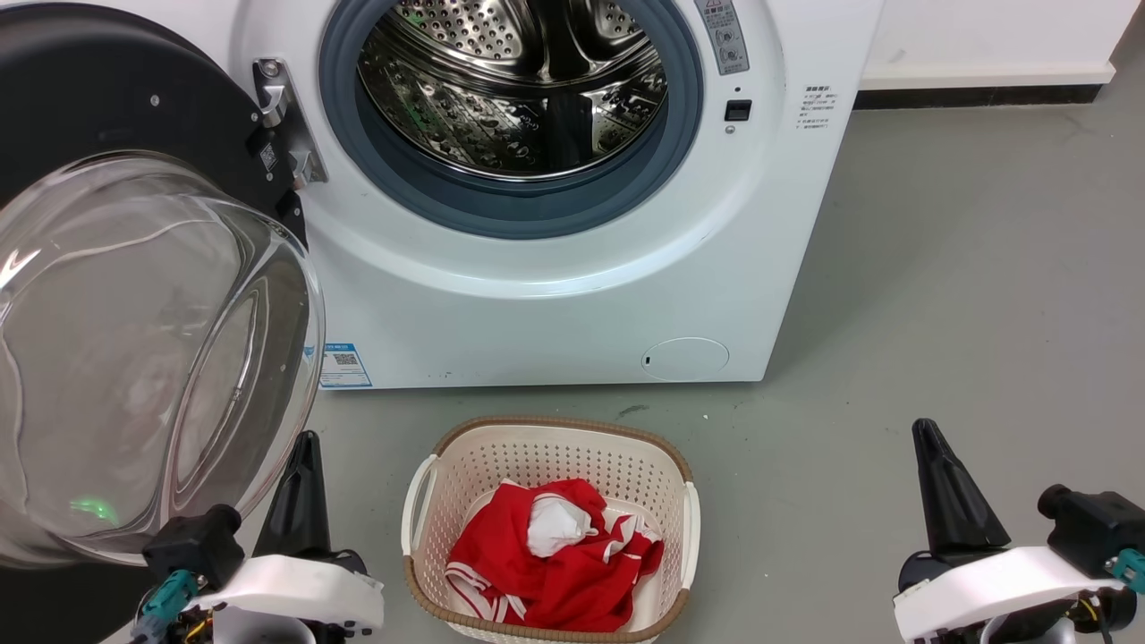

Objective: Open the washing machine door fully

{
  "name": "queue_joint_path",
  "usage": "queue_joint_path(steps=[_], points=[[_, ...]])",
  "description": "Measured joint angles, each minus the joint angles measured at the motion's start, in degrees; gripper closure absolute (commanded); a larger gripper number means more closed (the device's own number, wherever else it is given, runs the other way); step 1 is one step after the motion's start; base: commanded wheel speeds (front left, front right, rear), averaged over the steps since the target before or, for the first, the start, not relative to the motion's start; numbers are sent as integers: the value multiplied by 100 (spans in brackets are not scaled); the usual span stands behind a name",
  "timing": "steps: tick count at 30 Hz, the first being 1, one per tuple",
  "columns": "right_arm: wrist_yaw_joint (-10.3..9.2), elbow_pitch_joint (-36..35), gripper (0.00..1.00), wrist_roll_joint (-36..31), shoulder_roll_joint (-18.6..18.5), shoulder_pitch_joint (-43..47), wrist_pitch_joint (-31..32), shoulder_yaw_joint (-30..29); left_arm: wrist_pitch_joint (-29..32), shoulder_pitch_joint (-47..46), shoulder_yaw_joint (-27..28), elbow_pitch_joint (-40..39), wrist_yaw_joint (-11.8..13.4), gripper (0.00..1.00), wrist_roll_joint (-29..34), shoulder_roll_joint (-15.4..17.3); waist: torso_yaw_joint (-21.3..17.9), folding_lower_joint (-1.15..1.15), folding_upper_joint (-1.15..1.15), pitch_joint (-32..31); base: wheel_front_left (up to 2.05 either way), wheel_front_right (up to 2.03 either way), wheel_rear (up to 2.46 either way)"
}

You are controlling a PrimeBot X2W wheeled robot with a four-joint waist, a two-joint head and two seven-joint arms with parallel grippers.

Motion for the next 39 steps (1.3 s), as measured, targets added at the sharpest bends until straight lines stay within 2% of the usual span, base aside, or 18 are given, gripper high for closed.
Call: queue_joint_path(steps=[23, 39], points=[[-1, 394, 100, 2395, -92, -221, 253, -43, 509, -108, 89, 138, -101, 100, -2315, -11, 27, 0, 0, -33, 0, 0, 0], [-1, 599, 100, 3650, -118, -358, 417, -107, 813, -157, 143, 246, -153, 100, -3559, -15, 45, 0, 0, -54, 0, 0, 0]])
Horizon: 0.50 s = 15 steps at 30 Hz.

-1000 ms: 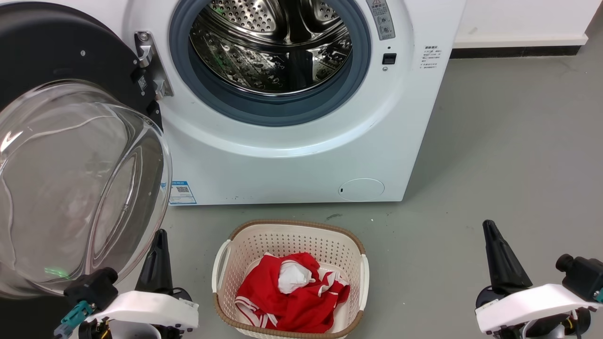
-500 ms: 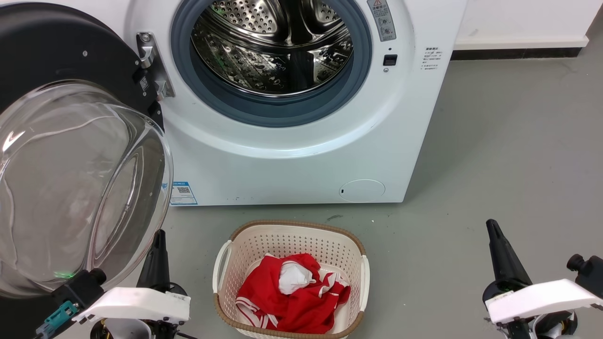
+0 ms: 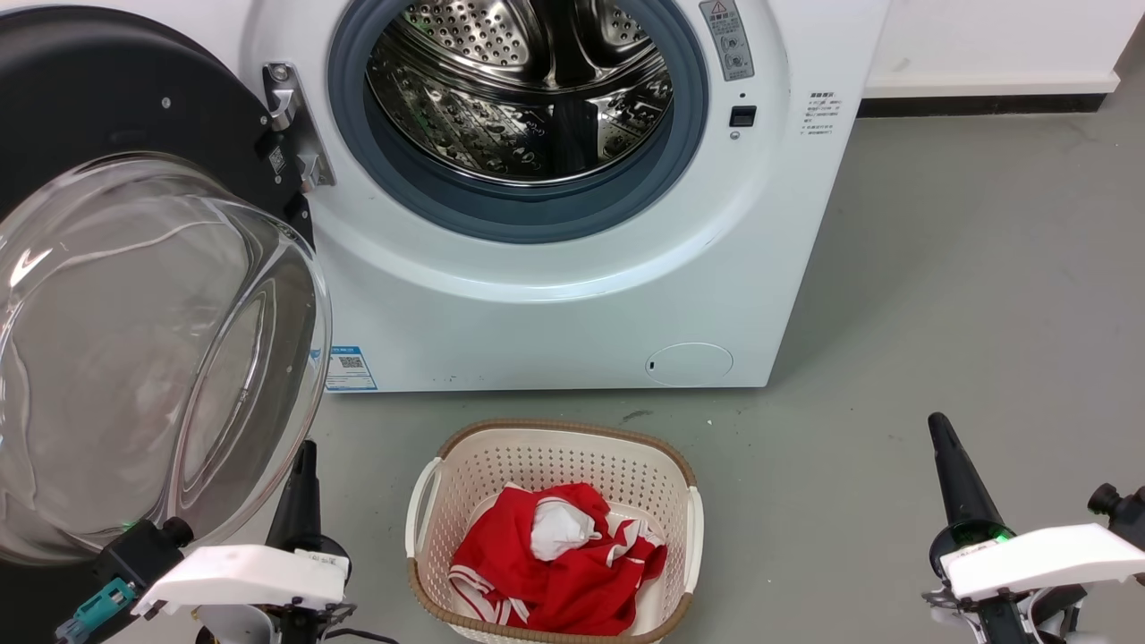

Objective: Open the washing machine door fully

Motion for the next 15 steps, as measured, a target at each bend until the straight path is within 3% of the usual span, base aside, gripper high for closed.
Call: queue_joint_path(steps=[15], points=[[0, 166, 100, 1004, -10, -106, 157, -59, 248, -85, 56, 75, -49, 100, -999, -2, 17, 0, 0, -20, 0, 0, 0]])
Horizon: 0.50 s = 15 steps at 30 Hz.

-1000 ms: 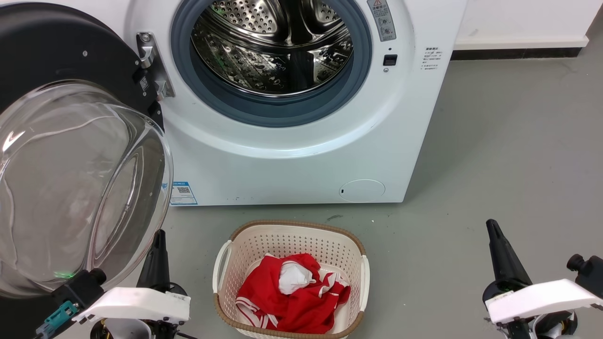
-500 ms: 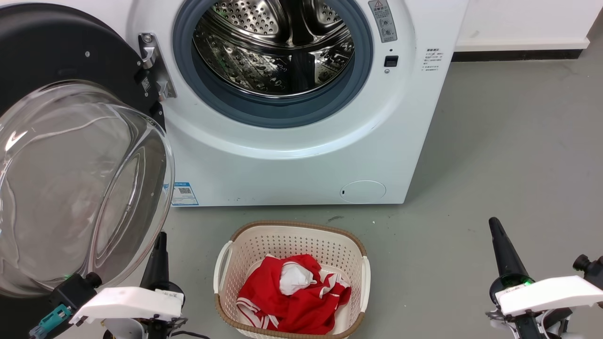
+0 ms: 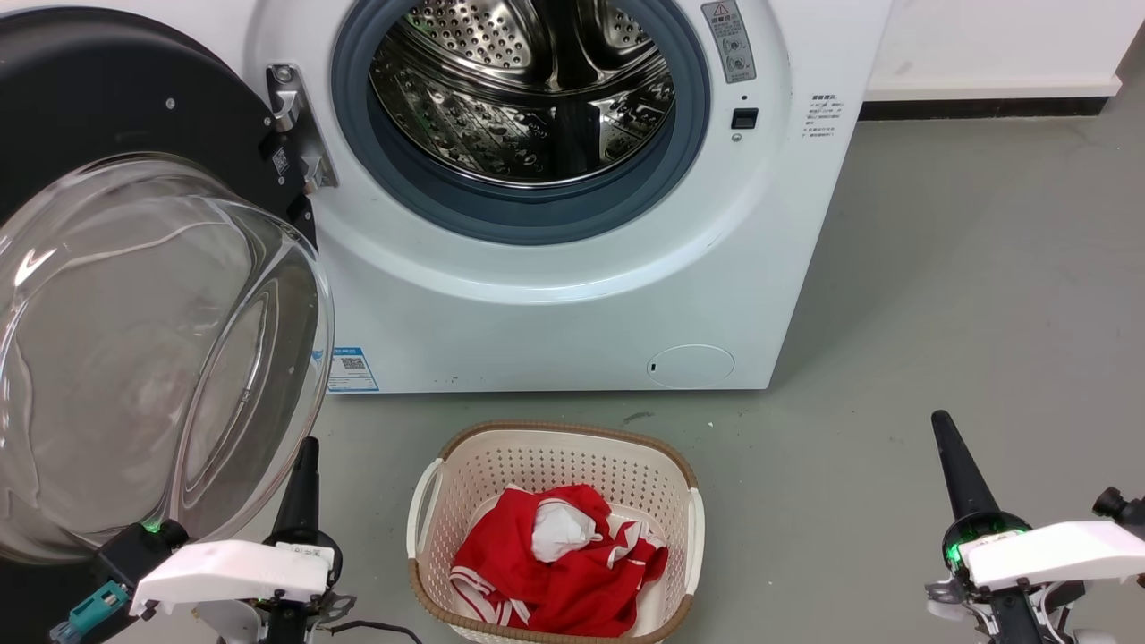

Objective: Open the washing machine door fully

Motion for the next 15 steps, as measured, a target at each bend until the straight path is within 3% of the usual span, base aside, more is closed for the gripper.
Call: queue_joint_path(steps=[15], points=[[-1, 144, 100, 853, -3, -94, 132, -76, 207, -67, 58, 80, -45, 100, -864, -2, 17, 0, 0, -20, 0, 0, 0]])
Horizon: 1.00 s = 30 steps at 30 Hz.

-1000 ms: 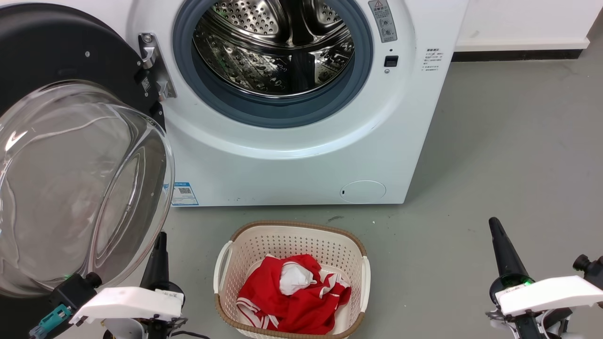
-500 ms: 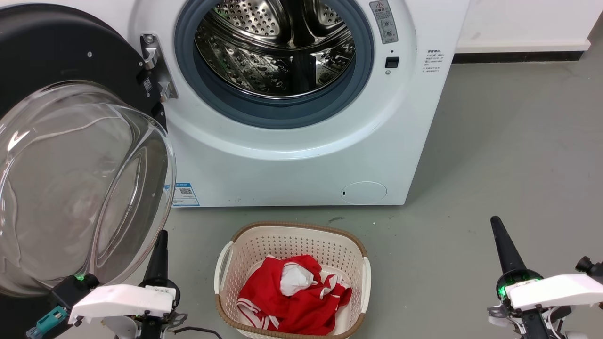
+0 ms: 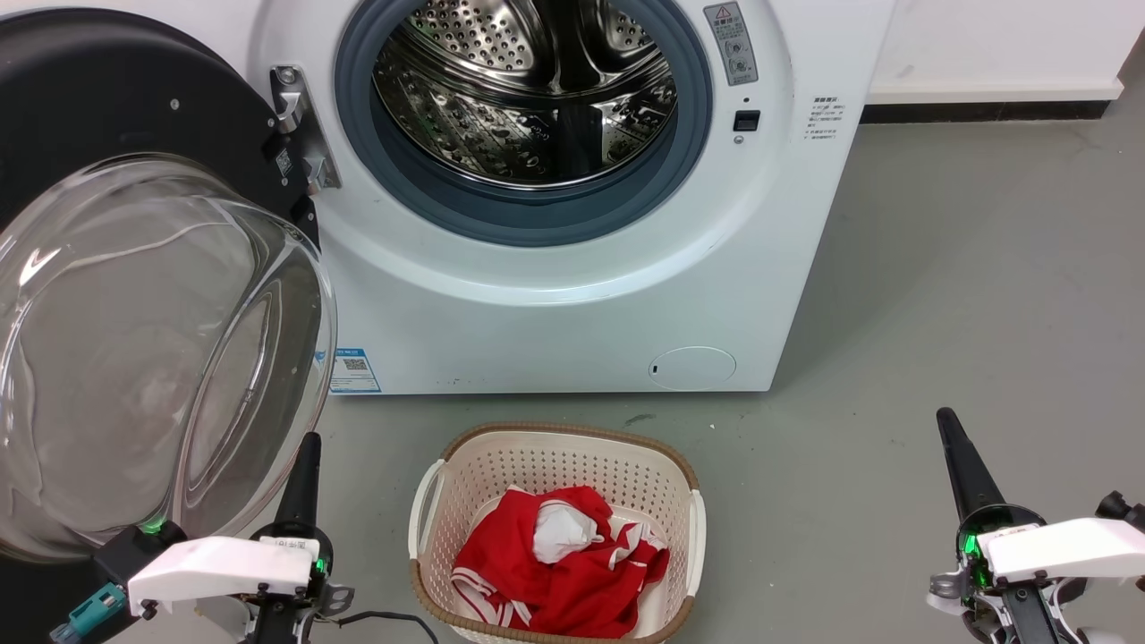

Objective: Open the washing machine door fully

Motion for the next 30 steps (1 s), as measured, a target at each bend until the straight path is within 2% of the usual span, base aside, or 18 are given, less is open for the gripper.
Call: queue_joint_path(steps=[30], points=[[0, 249, 100, 1417, 7, -140, 252, -143, 369, -81, 68, 112, -56, 100, -1457, -4, 34, 0, 0, -41, 0, 0, 0]])
